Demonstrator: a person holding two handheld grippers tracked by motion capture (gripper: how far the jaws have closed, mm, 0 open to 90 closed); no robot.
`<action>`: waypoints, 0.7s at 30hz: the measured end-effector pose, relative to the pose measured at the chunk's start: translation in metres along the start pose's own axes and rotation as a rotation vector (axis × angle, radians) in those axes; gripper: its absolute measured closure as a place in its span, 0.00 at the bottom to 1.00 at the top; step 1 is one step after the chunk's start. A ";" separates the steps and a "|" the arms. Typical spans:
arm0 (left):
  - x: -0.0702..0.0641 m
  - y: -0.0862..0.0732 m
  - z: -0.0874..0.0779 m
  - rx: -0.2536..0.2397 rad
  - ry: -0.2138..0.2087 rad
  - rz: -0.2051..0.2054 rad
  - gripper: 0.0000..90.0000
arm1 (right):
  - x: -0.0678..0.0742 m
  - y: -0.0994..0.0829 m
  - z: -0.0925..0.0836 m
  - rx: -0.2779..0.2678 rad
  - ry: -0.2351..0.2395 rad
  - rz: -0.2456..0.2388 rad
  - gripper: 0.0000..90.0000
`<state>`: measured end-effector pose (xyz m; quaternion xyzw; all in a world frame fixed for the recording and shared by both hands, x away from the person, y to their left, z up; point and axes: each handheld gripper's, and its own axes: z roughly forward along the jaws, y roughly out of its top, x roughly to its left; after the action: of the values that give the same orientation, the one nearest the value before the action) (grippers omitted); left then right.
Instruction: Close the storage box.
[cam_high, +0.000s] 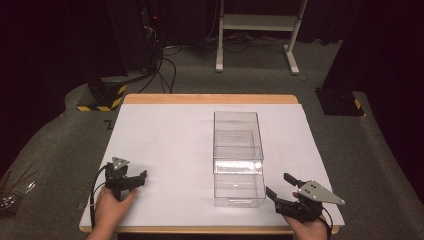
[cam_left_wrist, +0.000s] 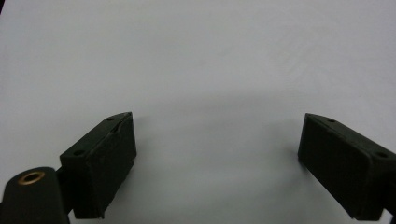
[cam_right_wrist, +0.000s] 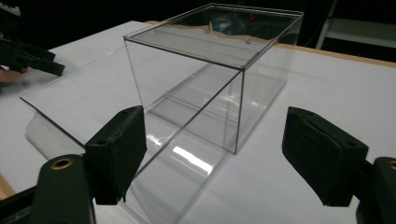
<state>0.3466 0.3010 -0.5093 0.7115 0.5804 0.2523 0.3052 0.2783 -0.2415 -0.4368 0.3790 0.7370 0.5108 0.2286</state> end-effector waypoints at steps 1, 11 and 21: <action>0.000 0.000 0.000 0.000 0.000 0.000 0.13 | 0.001 0.000 0.000 -0.001 0.008 0.001 0.25; 0.000 0.000 0.000 0.000 0.001 0.000 0.13 | 0.009 -0.002 0.005 0.014 0.051 -0.004 0.26; 0.000 0.000 0.000 0.000 0.001 0.000 0.13 | 0.015 -0.004 0.010 0.031 0.090 -0.008 0.27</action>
<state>0.3466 0.3010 -0.5092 0.7116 0.5805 0.2526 0.3049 0.2749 -0.2249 -0.4437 0.3559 0.7559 0.5151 0.1914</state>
